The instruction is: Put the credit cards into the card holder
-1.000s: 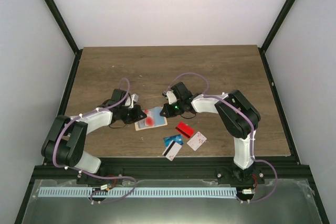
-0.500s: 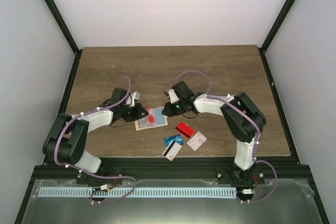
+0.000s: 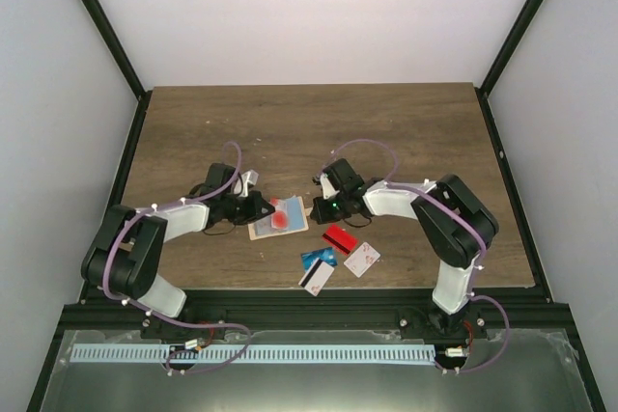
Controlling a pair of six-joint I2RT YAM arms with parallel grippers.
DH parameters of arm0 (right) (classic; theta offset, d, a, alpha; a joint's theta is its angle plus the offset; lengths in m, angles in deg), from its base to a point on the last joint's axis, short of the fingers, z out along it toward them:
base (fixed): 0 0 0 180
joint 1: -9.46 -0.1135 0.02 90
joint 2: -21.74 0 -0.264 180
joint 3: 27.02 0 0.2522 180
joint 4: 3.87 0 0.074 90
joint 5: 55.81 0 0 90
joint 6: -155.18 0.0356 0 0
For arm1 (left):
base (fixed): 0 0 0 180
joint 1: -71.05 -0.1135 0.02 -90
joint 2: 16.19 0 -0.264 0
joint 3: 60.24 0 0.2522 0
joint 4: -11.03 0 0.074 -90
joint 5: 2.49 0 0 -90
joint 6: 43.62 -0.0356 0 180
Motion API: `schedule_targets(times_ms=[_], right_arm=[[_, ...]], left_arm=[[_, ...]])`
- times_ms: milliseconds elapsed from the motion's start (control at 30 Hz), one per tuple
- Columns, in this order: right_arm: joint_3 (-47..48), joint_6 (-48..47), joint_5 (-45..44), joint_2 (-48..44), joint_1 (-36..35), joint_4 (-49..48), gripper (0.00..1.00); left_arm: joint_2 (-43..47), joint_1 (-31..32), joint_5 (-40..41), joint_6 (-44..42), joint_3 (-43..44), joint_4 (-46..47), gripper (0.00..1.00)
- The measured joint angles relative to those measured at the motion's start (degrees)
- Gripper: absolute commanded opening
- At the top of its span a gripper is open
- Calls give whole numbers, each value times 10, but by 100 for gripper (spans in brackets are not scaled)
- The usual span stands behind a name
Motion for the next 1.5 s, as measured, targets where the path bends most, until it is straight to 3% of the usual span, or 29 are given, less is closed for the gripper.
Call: schedule_targets(times_ms=[1067, 1500], right_arm=[[-26, 30, 40, 4, -24, -47, 1], [-25, 30, 41, 6, -24, -47, 1]], left_arm=[[-66, 18, -25, 67, -17, 115, 4], [-95, 21, -27, 40, 8, 99, 7]])
